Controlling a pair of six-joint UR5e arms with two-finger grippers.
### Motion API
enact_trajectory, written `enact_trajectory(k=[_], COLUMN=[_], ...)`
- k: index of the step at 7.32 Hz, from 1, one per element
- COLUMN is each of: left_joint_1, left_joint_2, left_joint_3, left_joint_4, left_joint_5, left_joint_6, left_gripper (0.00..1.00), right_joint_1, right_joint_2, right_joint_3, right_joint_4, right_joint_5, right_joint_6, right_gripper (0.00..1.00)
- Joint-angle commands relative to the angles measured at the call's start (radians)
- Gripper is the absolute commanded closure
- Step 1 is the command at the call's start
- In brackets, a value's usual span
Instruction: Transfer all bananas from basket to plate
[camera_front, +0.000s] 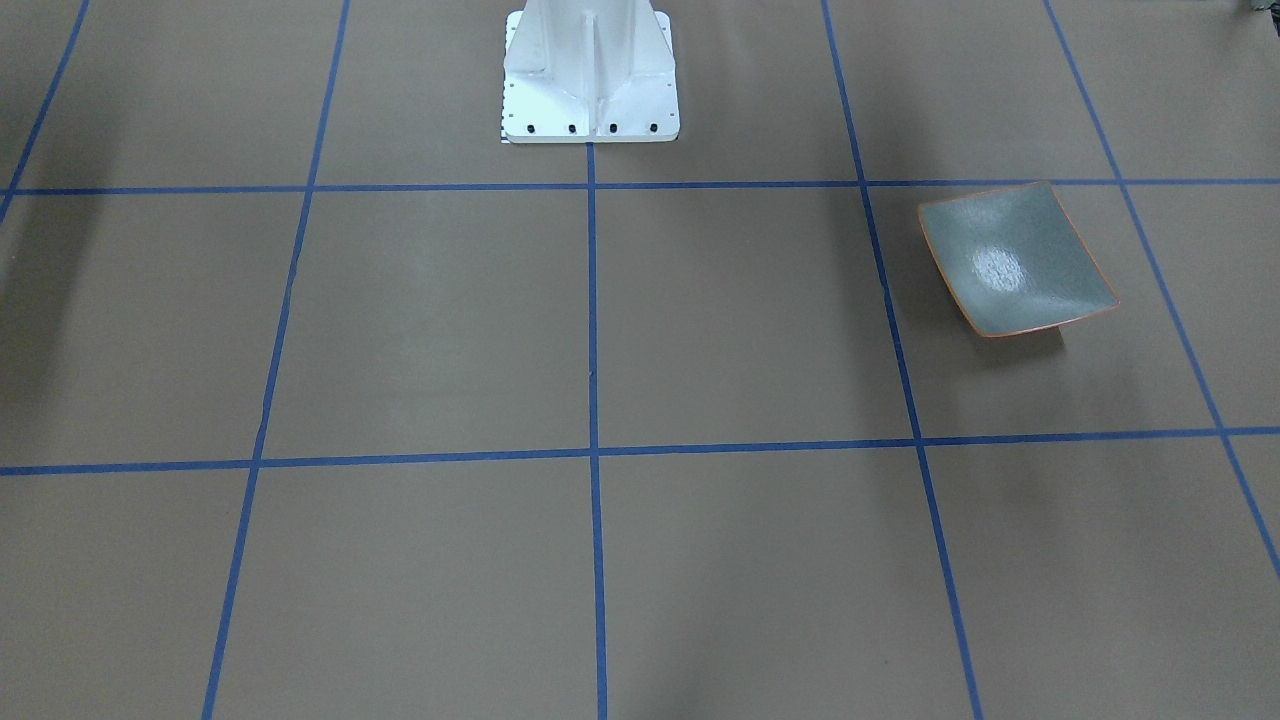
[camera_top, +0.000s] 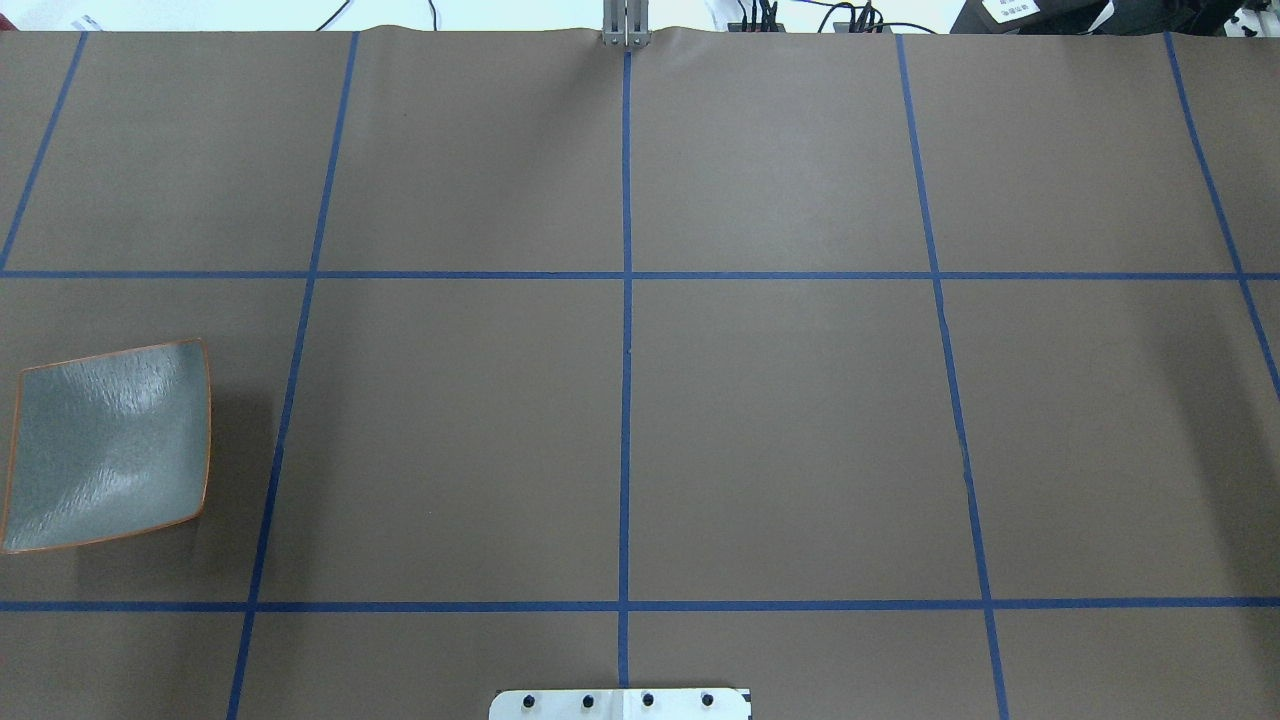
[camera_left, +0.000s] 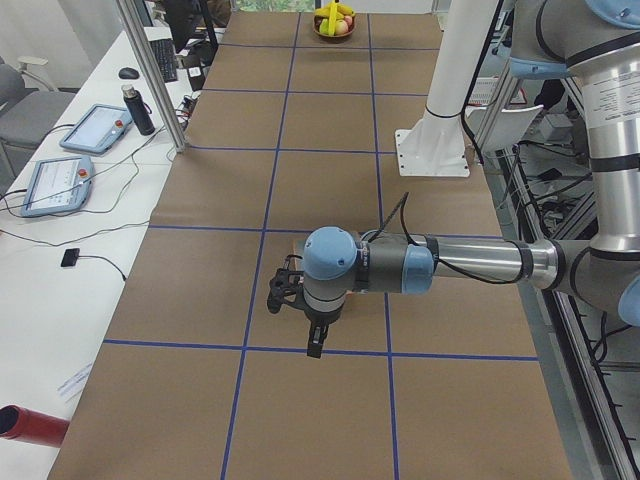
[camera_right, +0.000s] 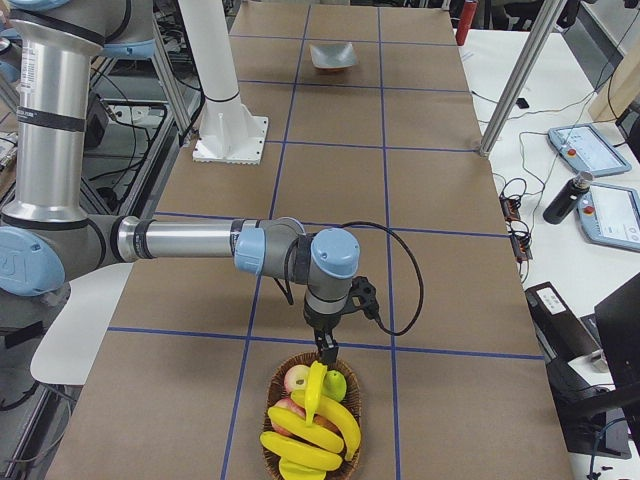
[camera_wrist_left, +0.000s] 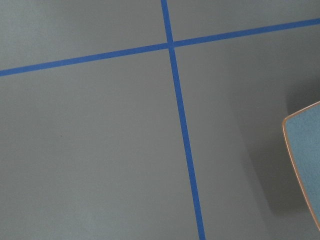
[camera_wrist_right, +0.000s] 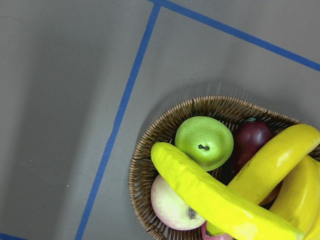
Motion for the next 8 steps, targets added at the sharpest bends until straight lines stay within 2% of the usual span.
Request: enact_trajectory(k=[1,4,5,8], left_joint_1=[0.002,0.002,0.002,0.002], left_joint_2=[-0.001,0.000,-0.001,-0.010], left_joint_3=[-0.004,-0.008,-0.011,-0.003], left_joint_4=[-0.004,-0.008,-0.011,-0.021], left_joint_5=[-0.001,-0.001,-0.001,-0.003], left_joint_6=[0.007,0.005,0.007,0.007], left_gripper=[0.00,0.00,0.00,0.00], right_joint_1=[0.000,-0.002,-0.003,-0.003], right_joint_2=[0.003,0.015,0.056,0.092], right_joint_3=[0.005,0.036,0.040,0.010], right_joint_4=[0.002,0.003,0.021,0.179], right_joint_5=[0.003,-0.006,-0.003,0.024], right_joint_6=[-0.001,-0.001,0.011,-0.004], right_gripper=[0.00,0.00,0.00,0.00])
